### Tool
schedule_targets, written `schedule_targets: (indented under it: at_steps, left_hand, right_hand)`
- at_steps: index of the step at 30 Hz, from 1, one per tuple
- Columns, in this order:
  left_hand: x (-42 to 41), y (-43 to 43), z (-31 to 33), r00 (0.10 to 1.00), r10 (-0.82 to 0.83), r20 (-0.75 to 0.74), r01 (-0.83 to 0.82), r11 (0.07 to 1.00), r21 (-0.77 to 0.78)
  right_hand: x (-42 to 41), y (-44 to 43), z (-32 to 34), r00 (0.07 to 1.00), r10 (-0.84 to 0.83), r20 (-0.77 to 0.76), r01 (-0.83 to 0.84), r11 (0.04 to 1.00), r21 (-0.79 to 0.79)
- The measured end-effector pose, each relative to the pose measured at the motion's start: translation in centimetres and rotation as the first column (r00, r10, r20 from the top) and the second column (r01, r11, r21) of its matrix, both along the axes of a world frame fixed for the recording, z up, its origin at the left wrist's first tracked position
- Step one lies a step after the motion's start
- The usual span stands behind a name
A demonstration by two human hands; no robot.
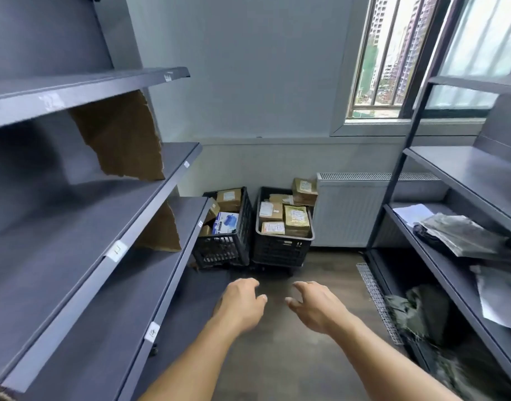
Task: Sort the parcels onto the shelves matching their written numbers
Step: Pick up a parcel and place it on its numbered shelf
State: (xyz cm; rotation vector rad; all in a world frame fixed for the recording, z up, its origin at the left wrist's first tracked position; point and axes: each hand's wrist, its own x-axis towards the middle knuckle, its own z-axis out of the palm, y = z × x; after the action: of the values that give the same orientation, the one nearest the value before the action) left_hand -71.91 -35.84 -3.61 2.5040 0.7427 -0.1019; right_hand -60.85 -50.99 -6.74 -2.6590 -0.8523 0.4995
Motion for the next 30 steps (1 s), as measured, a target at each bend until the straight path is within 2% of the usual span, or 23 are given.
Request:
schedule_targets:
  at_steps: [15,22,30]
  left_hand:
    - [23.6,3.5,0.6,0.999,0.028,-0.019,-0.028,0.999,-0.034]
    - [32.9,5.2,-0.2,0.998,-0.038,-0.054,0.035,0.998,-0.05]
    - [46.2,9.4,-1.9,0.995,-0.103,-0.016,0.101,0.99,-0.101]
  right_hand:
    - [24.6,3.9,0.1,0.998,-0.032,-0.055,0.035,0.998,0.049]
    - [32.7,4.7,-1.5,0.986,-0.097,-0.135,0.103,0.994,0.034]
    - [44.1,8.8,-2.3,0.975,-0.198,-0.105,0.198,0.98,-0.01]
